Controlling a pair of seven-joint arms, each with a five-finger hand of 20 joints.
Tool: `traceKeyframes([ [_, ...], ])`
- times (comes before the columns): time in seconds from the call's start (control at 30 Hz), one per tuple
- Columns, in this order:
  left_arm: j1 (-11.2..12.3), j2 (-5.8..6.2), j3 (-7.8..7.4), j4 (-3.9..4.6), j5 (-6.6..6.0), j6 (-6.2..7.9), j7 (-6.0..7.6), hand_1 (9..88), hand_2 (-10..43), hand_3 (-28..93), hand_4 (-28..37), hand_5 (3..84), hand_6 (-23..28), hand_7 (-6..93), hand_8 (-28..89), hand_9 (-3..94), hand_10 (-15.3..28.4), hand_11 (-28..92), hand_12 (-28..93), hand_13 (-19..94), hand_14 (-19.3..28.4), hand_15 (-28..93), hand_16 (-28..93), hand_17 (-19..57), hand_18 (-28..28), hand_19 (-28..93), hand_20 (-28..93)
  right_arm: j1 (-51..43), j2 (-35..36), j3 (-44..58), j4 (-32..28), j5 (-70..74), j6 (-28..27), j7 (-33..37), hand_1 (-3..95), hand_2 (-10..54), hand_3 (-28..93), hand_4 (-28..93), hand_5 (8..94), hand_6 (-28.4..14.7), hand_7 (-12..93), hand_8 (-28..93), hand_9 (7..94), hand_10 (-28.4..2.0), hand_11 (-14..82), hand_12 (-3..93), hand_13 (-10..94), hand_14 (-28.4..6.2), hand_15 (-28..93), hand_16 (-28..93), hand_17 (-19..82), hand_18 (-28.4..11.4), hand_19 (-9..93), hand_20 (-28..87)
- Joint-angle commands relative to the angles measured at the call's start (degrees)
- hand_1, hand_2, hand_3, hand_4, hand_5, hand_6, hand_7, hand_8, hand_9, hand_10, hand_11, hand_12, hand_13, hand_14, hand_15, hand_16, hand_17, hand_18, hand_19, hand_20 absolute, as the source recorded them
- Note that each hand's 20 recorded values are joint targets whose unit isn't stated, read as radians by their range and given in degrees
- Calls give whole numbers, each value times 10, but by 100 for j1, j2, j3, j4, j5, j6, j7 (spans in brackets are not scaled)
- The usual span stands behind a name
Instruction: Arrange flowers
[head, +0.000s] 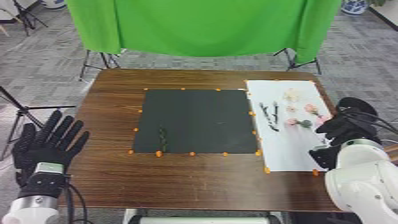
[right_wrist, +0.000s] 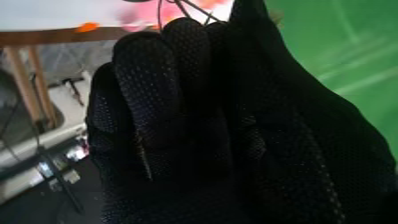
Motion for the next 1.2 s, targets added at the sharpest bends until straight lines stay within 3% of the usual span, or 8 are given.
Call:
traceKeyframes([
  [0.03, 37, 37, -58, 13, 33, -68, -93, 247, 125, 715, -283, 366, 95, 121, -85, 311, 161, 170, 117, 216, 162, 318, -56, -94, 153, 349, 74, 544, -22, -553, -335, 284, 341, -196, 502, -95, 773, -175, 682, -25, 518, 158, 823, -117, 220, 488, 777, -102, 576, 295, 379, -260, 867, 262],
  [0.2, -28, 35, -44, 36, 30, -27, -155, 248, 126, 713, -283, 366, 95, 120, -85, 311, 161, 170, 117, 217, 162, 318, -56, -94, 152, 349, 74, 1038, -131, -1480, -180, 266, 879, -344, 498, -95, 776, -167, 689, -28, 517, 161, 825, -111, 233, 492, 784, -103, 591, 282, 387, -262, 878, 264],
  [0.47, -145, 35, 58, 34, 26, 77, -228, 250, 130, 711, -283, 368, 95, 122, -86, 313, 161, 173, 116, 218, 162, 319, -56, -94, 153, 351, 74, 1968, -988, -3115, 318, -194, 983, -62, 498, -95, 776, -166, 694, -32, 512, 163, 828, -112, 244, 492, 790, -104, 606, 269, 393, -267, 886, 264],
  [0.67, -270, 109, 210, 35, 13, 152, -242, 250, 133, 711, -283, 368, 95, 123, -87, 314, 161, 174, 115, 218, 161, 321, -57, -93, 152, 353, 74, 2319, -1763, -3733, 829, -37, 907, -64, 500, -95, 775, -167, 702, -36, 505, 165, 829, -113, 250, 488, 795, -108, 609, 263, 399, -277, 894, 259],
  [0.83, -388, 114, 299, 70, 19, 207, -351, 251, 135, 710, -283, 369, 94, 126, -88, 315, 162, 177, 115, 219, 161, 323, -58, -94, 152, 356, 75, 2609, -2123, -4164, 1462, -25, 918, -22, 502, -95, 776, -171, 704, -37, 502, 165, 828, -115, 253, 486, 795, -110, 609, 261, 399, -279, 896, 254],
  [0.9, -425, 116, 339, 75, -91, 203, -337, 253, 137, 709, -283, 369, 95, 125, -88, 315, 161, 177, 114, 219, 161, 324, -58, -94, 152, 356, 75, 2663, -2217, -4294, 1657, -89, 914, -56, 502, -95, 776, -173, 704, -38, 502, 165, 828, -116, 253, 486, 795, -111, 609, 260, 399, -280, 897, 252],
  [1.03, -497, 122, 395, 92, -56, 224, -429, 253, 139, 709, -283, 370, 94, 126, -89, 316, 161, 177, 113, 219, 162, 327, -59, -94, 152, 357, 75, 2639, -2487, -4393, 1903, -183, 813, -108, 503, -95, 778, -176, 705, -38, 503, 164, 827, -115, 255, 484, 795, -111, 609, 258, 397, -280, 897, 250],
  [1.2, -729, 48, 547, 190, -27, 246, -637, 254, 140, 709, -283, 370, 95, 127, -89, 317, 161, 178, 113, 220, 162, 327, -61, -94, 152, 359, 74, 2413, -2691, -4312, 1984, -319, 807, -103, 505, -95, 777, -179, 705, -39, 504, 162, 826, -115, 258, 485, 796, -112, 609, 257, 397, -281, 898, 247],
])
